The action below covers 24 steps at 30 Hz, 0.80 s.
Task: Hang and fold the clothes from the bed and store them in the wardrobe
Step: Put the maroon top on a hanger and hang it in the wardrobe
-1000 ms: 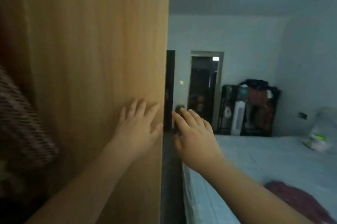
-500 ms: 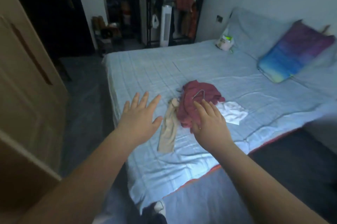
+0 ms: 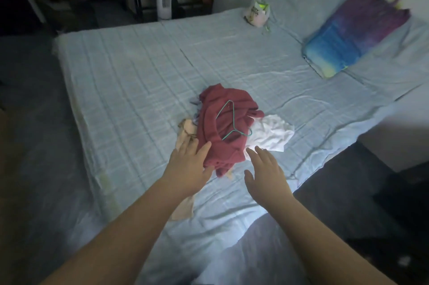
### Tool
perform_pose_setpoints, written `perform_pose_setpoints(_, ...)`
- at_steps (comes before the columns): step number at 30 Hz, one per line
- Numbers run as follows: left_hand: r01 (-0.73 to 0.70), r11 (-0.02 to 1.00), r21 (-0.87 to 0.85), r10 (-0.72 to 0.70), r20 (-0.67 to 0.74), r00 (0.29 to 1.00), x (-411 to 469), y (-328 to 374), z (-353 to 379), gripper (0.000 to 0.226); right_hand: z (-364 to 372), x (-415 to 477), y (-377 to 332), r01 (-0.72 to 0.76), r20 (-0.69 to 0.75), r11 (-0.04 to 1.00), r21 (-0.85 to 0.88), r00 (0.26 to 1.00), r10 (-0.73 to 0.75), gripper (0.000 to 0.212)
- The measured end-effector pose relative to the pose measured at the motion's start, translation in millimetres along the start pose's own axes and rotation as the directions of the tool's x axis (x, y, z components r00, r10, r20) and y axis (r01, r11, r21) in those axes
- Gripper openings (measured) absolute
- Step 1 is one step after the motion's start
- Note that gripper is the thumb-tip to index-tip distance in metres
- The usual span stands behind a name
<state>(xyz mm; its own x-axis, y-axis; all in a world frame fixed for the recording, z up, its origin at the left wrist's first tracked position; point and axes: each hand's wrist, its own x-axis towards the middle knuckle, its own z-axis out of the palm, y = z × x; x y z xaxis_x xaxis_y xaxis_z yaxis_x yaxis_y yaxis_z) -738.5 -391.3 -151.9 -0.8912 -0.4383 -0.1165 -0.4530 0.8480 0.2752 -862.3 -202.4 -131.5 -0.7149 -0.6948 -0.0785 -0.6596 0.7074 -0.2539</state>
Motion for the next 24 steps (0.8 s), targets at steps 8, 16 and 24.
perform_pose_setpoints(8,0.084,0.994,-0.071,-0.072,0.16,0.984,86.3,-11.8,35.4,0.07,27.1,87.1,40.9,-0.003,0.123,1.0,0.027,0.992,0.0,0.061)
perform_pose_setpoints(16,0.265,0.961,-0.079,-0.235,0.267,0.935,178.9,7.0,98.8,0.072,58.9,200.6,118.8,0.131,0.227,0.989,0.075,0.963,-0.145,0.052)
perform_pose_setpoints(24,0.585,0.77,-0.255,-0.47,0.393,0.79,270.7,32.7,145.2,0.069,84.9,357.4,183.1,0.383,0.431,0.915,0.13,0.809,-0.4,0.055)
